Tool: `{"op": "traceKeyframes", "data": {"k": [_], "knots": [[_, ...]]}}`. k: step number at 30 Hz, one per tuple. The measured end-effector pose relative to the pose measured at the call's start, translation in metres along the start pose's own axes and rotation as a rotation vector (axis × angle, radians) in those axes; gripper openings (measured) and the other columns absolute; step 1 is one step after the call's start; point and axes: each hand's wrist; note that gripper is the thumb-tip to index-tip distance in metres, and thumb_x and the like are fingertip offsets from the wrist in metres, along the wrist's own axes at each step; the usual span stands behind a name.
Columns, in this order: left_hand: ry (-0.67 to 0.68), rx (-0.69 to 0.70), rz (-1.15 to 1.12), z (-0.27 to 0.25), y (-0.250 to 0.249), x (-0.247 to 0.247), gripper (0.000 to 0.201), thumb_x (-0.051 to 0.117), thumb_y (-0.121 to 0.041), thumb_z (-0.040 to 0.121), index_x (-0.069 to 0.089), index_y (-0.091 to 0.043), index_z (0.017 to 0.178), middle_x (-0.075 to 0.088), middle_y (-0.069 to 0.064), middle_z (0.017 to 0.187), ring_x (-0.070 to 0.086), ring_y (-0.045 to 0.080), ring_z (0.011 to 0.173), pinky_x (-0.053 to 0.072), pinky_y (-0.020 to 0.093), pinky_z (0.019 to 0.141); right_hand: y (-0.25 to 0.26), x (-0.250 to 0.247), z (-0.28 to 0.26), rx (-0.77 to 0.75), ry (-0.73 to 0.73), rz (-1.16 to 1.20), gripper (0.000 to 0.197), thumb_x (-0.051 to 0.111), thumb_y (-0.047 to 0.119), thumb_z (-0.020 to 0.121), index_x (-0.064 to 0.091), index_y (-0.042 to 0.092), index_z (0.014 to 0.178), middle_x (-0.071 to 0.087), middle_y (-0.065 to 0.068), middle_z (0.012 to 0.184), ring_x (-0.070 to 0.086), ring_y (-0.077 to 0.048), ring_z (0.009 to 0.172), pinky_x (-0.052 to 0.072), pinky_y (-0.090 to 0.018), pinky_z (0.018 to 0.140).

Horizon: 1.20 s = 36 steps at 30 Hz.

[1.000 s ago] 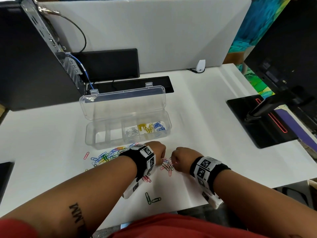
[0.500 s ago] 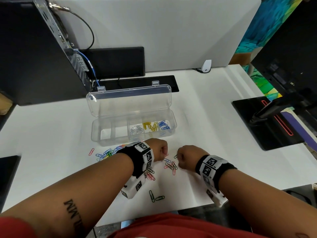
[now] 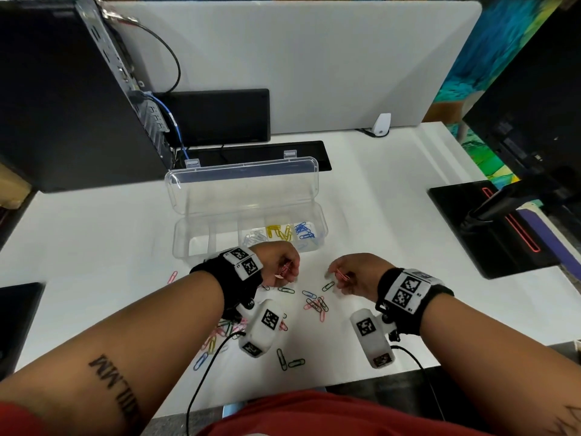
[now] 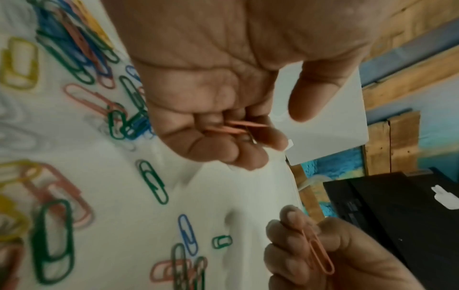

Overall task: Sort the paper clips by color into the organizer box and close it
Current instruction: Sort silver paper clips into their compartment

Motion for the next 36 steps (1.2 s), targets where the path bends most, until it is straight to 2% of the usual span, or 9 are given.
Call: {"op": "traceKeyframes", "data": {"k": [4,6,8,11,16,19,27,32,36], "knots": [[-0.019,-0.027,0.081,0.001,0.0,0.008,0.036,0.043,-0.023,0.094,0.047,-0.011,0.059,0.051,0.001,0.051,0.047,0.01,0.042,0.032,0.019,0.047,0.0,0.002,-0.007,0.053,0.06,0.049,0.03,0.031,0.0,0.085,0.052,0.006,0.064,0.053,-0.006,0.055,0.052,-0.015,0.044,0.037,-0.018,0.043],[-0.067,0.066,0.461,0.003,0.002,0.014,0.031,0.049,-0.026,0.093,0.049,-0.013,0.066,0.053,-0.001,0.058,0.049,0.01,0.05,0.035,0.02,0.05,0.0,0.006,-0.008,0.068,0.064,-0.063,0.029,0.033,0.0,0.087,0.054,0.004,0.066,0.052,-0.006,0.054,0.052,-0.018,0.048,0.037,-0.02,0.044],[-0.091,0.203,0.946,0.006,0.007,0.016,0.018,0.058,-0.033,0.088,0.06,-0.016,0.081,0.059,-0.002,0.08,0.054,0.012,0.074,0.043,0.025,0.068,-0.002,0.011,-0.009,0.033,0.057,-0.365,0.024,0.04,0.002,0.088,0.055,0.006,0.07,0.051,-0.003,0.052,0.05,-0.015,0.047,0.036,-0.019,0.042],[-0.088,0.252,1.28,0.009,0.02,0.019,0.023,0.065,-0.038,0.08,0.066,-0.019,0.094,0.065,-0.003,0.1,0.059,0.016,0.094,0.045,0.027,0.081,-0.008,0.012,-0.008,-0.179,0.023,-0.984,0.006,0.056,0.016,0.086,0.057,0.019,0.082,0.05,0.011,0.065,0.049,-0.007,0.06,0.036,-0.013,0.051],[-0.118,0.274,1.518,0.016,0.029,0.033,0.033,0.065,-0.043,0.078,0.065,-0.013,0.094,0.068,0.005,0.099,0.064,0.024,0.091,0.051,0.033,0.079,-0.02,0.019,-0.01,-0.234,0.012,-1.179,0.029,0.071,0.03,0.077,0.051,0.028,0.098,0.039,0.016,0.07,0.045,-0.013,0.078,0.035,-0.021,0.061],[-0.154,0.242,1.565,0.021,0.033,0.04,0.032,0.065,-0.042,0.078,0.065,-0.014,0.094,0.068,0.006,0.096,0.063,0.023,0.083,0.05,0.031,0.073,-0.024,0.022,-0.006,-0.259,0.006,-1.239,0.04,0.074,0.034,0.074,0.048,0.026,0.103,0.037,0.017,0.07,0.046,-0.016,0.083,0.035,-0.024,0.073],[-0.175,0.224,1.457,0.027,0.029,0.039,0.027,0.062,-0.025,0.085,0.068,-0.006,0.103,0.068,0.01,0.108,0.064,0.026,0.099,0.051,0.033,0.086,-0.029,0.01,-0.001,-0.302,-0.047,-1.202,0.016,0.067,0.03,0.079,0.052,0.029,0.084,0.041,0.015,0.067,0.047,-0.015,0.08,0.035,-0.023,0.071],[-0.17,0.219,1.37,0.026,0.029,0.029,0.016,0.061,-0.023,0.083,0.066,-0.01,0.09,0.067,0.006,0.1,0.063,0.022,0.092,0.05,0.029,0.085,-0.031,0.005,-0.001,-0.313,-0.081,-1.222,0.012,0.063,0.034,0.082,0.054,0.029,0.088,0.042,0.015,0.068,0.048,-0.015,0.081,0.036,-0.023,0.072],[-0.146,0.233,1.302,0.018,0.027,0.02,0.008,0.063,-0.022,0.082,0.063,-0.016,0.086,0.057,-0.002,0.09,0.06,0.021,0.092,0.048,0.026,0.081,-0.03,0.006,-0.003,-0.352,0.03,-1.33,0.034,0.065,0.032,0.08,0.054,0.028,0.112,0.054,0.004,0.099,0.053,-0.019,0.097,0.04,-0.026,0.082]]}}
Point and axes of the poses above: each hand's wrist, its own z-axis towards the middle knuckle, its own x-axis out of the palm, y = z × x
